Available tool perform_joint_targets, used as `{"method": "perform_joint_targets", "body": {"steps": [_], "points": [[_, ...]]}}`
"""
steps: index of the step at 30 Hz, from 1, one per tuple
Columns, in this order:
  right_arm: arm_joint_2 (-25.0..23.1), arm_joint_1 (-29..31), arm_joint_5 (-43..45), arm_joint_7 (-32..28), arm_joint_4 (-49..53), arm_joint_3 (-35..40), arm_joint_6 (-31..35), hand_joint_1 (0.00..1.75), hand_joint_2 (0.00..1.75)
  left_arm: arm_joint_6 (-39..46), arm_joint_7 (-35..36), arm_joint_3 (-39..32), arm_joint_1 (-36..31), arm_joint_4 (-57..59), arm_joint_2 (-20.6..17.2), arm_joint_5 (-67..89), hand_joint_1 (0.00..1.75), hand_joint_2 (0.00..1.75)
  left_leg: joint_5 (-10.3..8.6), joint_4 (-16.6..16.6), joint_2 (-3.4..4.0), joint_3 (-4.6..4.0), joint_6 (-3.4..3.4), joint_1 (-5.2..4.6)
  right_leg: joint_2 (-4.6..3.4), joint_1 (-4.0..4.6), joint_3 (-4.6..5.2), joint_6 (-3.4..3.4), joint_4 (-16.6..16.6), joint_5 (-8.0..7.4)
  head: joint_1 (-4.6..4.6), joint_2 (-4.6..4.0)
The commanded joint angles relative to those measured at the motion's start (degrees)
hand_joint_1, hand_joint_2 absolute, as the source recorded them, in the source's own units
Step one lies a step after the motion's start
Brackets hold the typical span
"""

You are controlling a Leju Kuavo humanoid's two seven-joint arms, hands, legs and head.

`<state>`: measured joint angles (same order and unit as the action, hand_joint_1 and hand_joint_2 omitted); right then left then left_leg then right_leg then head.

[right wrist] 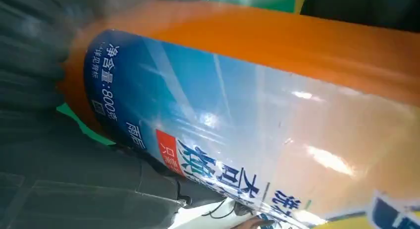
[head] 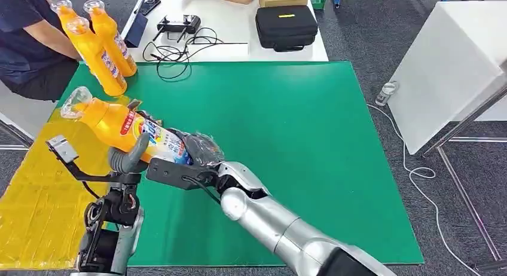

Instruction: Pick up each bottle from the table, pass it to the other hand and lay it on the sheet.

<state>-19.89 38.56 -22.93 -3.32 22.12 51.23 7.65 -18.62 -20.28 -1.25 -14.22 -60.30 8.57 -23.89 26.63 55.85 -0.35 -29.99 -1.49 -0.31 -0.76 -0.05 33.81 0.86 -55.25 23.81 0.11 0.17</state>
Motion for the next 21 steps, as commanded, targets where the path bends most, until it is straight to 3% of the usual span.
{"method": "perform_joint_targets", "body": {"steps": [1, 9, 12, 17, 18, 19, 21], "points": [[1.3, -2.5, -1.1, 0.0, -4.2, 3.1, -0.5, 1.75, 1.75, 0.2, 0.2, 0.2, -6.9, 1.6, 0.4, 0.2, 1.75, 1.75, 0.03, 0.0, -0.41, 0.15, 0.1, 0.14, 0.5, 0.14, -0.34, 0.03, 0.1, 0.13, -0.02, -0.02], [1.3, -2.5, -1.1, 0.0, -4.2, 3.1, -0.5, 1.75, 1.75, 0.2, 0.2, 0.2, -6.9, 1.6, 0.4, 0.2, 1.75, 1.75, 0.0, 0.0, -0.33, 0.07, 0.07, 0.11, 0.39, 0.11, -0.23, 0.02, 0.1, 0.08, -0.02, 0.0], [2.3, -3.2, -2.4, 0.1, -3.5, -0.8, 0.9, 1.75, 1.75, 0.8, -0.2, 0.9, -6.7, 1.6, -0.1, 0.7, 1.75, 1.75, -0.01, 0.0, -0.33, 0.07, 0.07, 0.11, 0.39, 0.1, -0.23, 0.02, 0.1, 0.08, -0.02, -0.02], [5.2, -4.7, -3.6, -2.0, -0.5, -8.9, 3.2, 1.75, 1.75, 13.2, -4.6, 0.6, -7.5, 2.8, -2.2, 15.1, 1.75, 1.75, -0.02, 0.0, -0.41, 0.09, 0.07, 0.12, 0.47, 0.11, -0.28, 0.03, 0.1, 0.08, -0.02, 0.0], [5.8, -5.2, -2.8, -3.8, 0.8, -11.3, 2.9, 0.1, 1.75, 15.2, -5.2, 0.1, -7.7, 3.7, -2.9, 17.8, 1.75, 1.75, -0.02, 0.0, -0.32, 0.04, 0.05, 0.09, 0.36, 0.09, -0.2, 0.03, 0.1, 0.05, -0.02, 0.0], [6.7, -5.6, -2.2, -4.8, 2.2, -13.3, 3.1, 0.0, 0.0, 17.7, -6.0, -0.5, -7.8, 4.8, -3.6, 20.5, 1.75, 1.75, 0.01, 0.0, -0.39, 0.13, 0.09, 0.12, 0.47, 0.12, -0.33, 0.04, 0.1, 0.1, -0.04, 0.0], [9.3, -8.4, -2.7, -7.2, 8.7, -18.4, 3.9, 0.0, 0.0, 31.9, -9.8, -0.5, -7.8, 7.1, -5.8, 34.6, 1.75, 1.75, 0.0, 0.0, -0.32, 0.15, 0.1, 0.14, 0.38, 0.14, -0.35, 0.02, 0.1, 0.06, 0.0, 0.0]]}}
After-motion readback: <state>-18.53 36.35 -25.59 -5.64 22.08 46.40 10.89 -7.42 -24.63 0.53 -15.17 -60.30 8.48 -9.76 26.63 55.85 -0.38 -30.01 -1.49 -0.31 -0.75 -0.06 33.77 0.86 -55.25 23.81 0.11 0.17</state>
